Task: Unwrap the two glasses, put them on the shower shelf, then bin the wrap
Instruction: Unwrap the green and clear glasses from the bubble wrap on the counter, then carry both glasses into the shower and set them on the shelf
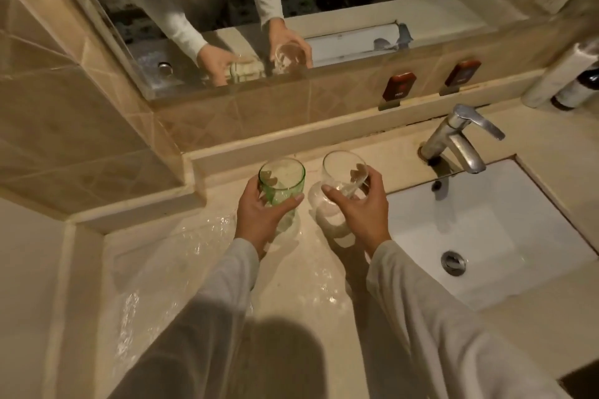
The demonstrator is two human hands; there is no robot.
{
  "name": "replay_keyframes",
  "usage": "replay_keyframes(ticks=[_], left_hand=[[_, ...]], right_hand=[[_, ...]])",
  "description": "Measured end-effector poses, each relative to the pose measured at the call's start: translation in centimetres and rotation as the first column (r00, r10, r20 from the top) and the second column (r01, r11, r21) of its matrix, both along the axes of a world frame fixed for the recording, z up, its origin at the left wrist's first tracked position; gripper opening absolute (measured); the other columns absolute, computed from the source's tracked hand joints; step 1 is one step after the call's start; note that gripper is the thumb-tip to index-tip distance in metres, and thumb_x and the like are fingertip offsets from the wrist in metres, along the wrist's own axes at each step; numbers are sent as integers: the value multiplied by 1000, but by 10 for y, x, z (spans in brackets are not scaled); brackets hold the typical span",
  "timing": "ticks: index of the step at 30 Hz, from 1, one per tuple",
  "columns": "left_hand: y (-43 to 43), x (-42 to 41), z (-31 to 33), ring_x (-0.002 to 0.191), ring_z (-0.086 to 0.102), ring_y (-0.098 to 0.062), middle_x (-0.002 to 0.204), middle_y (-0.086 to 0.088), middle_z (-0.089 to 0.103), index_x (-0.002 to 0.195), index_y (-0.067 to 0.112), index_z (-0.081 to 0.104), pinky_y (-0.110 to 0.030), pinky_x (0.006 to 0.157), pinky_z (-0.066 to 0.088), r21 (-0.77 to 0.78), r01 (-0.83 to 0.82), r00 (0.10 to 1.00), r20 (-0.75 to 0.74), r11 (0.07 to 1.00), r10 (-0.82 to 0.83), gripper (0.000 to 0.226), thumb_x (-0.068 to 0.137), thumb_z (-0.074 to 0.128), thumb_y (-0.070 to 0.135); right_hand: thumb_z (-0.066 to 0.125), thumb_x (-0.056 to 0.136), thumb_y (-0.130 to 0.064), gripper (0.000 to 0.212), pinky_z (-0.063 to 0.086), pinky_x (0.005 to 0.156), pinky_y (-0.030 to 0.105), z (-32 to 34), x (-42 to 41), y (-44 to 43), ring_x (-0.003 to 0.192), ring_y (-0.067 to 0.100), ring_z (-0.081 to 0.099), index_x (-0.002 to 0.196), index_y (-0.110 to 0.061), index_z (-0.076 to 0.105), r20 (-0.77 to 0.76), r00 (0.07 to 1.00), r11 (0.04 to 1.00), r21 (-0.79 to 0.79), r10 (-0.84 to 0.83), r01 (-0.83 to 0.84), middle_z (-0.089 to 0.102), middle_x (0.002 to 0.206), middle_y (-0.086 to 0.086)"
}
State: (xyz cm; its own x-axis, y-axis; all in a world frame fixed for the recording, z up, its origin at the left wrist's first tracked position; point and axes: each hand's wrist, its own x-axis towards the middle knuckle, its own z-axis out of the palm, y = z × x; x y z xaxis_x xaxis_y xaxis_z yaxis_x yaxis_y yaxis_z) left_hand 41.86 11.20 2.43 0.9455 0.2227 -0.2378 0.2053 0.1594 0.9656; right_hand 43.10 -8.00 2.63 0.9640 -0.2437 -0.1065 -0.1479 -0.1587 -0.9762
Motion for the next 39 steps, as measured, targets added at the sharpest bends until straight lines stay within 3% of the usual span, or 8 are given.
replay_keyframes(ticks=[2,8,13,22,28,32,37,39], left_hand=[[-7,-7,22,104,71,-19,112,5,72,118,26,63,-35,79,60,-37,30,999,31,999,-29,67,59,95,26],[-44,-35,85,100,71,-21,116,-2,72,113,27,68,-36,75,59,-130,145,988,68,981,-137,55,63,89,30],[-100,-60,121,99,71,-25,110,-7,73,119,21,64,-38,76,59,-205,294,956,77,934,-284,49,75,85,29],[-267,-147,177,106,71,-27,117,-12,73,124,15,65,-37,76,59,-248,631,775,153,735,-613,70,63,91,37],[-386,-254,195,100,70,-26,110,-10,73,107,18,73,-43,77,59,-255,797,598,198,548,-777,55,61,89,44],[-460,-337,194,95,71,-23,105,-8,75,105,20,74,-39,77,61,-264,871,469,191,415,-862,54,62,89,48],[-543,-441,193,63,68,-4,71,8,71,85,27,75,-19,52,53,-276,947,220,182,165,-958,22,72,82,44],[-571,-481,196,57,63,0,66,11,68,95,25,74,-16,46,48,-296,952,135,180,78,-974,28,75,81,43]], right_hand=[[91,63,-47,75,50,83,10,18,-9,-10,116,7,58,125,-36,52,47,999,999,46,-2,-1,61,122,-9],[94,62,-36,72,57,89,31,79,-54,-52,99,5,70,123,-29,57,79,997,942,335,-27,-1,64,120,5],[92,67,-31,64,56,96,39,120,-111,-108,117,19,68,123,-30,61,84,991,902,428,-108,62,75,118,3],[88,66,-32,62,58,77,30,178,-270,-245,99,22,73,121,-20,65,105,882,771,541,-460,337,76,104,2],[91,63,-44,68,52,99,41,186,-423,-335,112,22,71,123,-27,64,137,773,727,471,-619,499,77,114,5],[89,65,-51,60,56,94,40,191,-530,-385,108,19,73,118,-34,67,142,689,675,414,-710,611,78,110,0],[86,70,-47,63,51,104,51,193,-650,-426,109,21,72,122,-20,63,157,522,542,350,-838,764,78,104,-4],[87,70,-50,63,54,99,48,194,-693,-436,108,23,72,123,-24,64,160,449,476,348,-879,807,78,107,1]])
